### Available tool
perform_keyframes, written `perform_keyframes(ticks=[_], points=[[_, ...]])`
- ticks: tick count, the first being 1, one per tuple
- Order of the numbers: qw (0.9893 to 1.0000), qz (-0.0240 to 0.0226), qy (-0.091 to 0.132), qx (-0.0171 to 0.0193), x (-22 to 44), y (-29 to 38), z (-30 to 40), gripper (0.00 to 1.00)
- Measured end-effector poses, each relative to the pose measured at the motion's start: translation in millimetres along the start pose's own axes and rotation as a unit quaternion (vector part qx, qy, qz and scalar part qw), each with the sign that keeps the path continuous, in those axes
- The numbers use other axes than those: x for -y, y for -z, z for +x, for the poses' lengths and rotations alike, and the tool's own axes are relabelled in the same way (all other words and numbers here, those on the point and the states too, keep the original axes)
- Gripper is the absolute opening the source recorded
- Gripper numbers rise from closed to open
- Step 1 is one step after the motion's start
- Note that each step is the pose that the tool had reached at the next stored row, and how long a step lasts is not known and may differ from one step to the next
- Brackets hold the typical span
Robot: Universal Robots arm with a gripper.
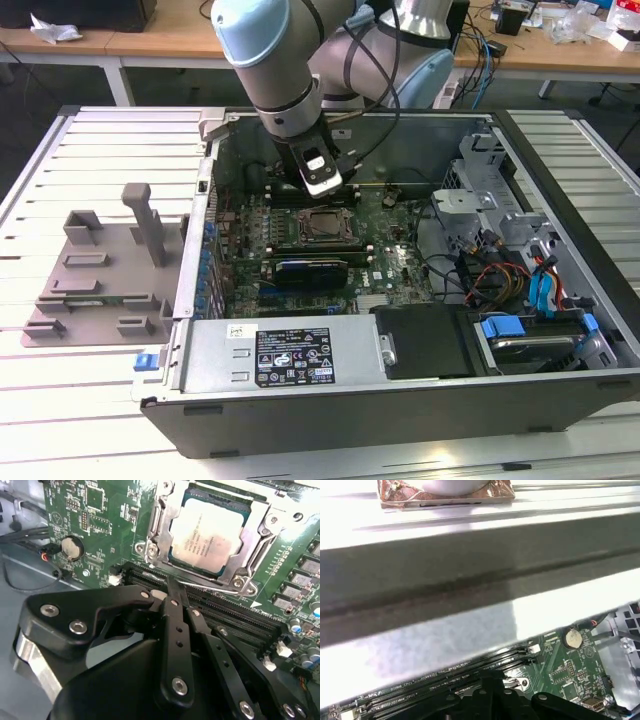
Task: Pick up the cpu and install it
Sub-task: 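Install the first cpu locking lever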
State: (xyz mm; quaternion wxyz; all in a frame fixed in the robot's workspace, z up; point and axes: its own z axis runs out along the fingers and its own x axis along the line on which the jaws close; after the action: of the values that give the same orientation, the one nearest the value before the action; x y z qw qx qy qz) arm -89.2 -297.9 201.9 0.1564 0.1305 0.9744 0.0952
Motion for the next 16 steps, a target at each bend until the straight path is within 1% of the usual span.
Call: perform_keyframes(ticks=[1,3,4,11,14,16], points=[[1.0000,0.0001,0.000,0.0000,0.3,-0.8,0.3,0.11],[1.0000,0.0001,0.000,0.0003,2.6,-5.8,1.5,0.11],[1.0000,0.0001,0.000,0.0004,3.0,-6.5,1.7,0.11],[1.0000,-0.0004,0.000,0.0005,6.2,-7.5,1.3,0.11],[1.0000,-0.0047,-0.002,0.0004,7.0,-7.6,1.1,0.11],[0.9999,-0.0095,-0.003,0.0001,9.0,-8.1,0.5,0.11]])
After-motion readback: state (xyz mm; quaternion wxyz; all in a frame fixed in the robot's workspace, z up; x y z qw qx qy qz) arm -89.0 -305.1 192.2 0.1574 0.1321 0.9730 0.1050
